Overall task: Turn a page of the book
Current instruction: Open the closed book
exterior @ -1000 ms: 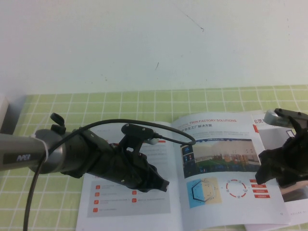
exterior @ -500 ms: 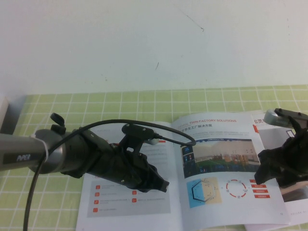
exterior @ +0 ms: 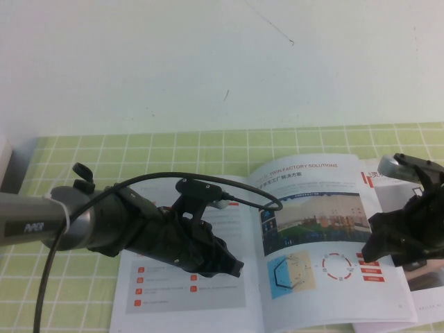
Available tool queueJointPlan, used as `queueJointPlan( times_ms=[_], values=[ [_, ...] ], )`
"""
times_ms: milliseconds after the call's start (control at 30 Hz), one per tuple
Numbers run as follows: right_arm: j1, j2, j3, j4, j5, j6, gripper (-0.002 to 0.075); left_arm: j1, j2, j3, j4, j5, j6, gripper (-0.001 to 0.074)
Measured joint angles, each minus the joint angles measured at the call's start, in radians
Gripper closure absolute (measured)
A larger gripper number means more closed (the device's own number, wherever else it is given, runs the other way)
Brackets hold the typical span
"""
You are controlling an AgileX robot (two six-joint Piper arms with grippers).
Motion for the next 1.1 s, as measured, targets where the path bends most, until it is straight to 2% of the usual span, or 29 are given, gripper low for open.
queueJointPlan(
  times_ms=[200, 433, 867, 1100],
  values=[
    [0.0, 0.0, 0.0, 0.05, 0.009, -0.043, 0.0316, 0.0, 0.0, 0.0, 0.0, 0.0, 0.0, 0.0738],
    [0.0, 0.0, 0.0, 0.208, 0.02, -0.178, 0.0354, 0.0, 0.0, 0.0, 0.0, 0.0, 0.0, 0.0738],
    [0.0, 0.0, 0.0, 0.541, 0.115, -0.476, 0.0358, 0.0, 0.0, 0.0, 0.0, 0.0, 0.0, 0.0738],
    [0.0, 0.0, 0.0, 0.659, 0.159, -0.583, 0.036, 0.0, 0.0, 0.0, 0.0, 0.0, 0.0, 0.0738]
  ],
)
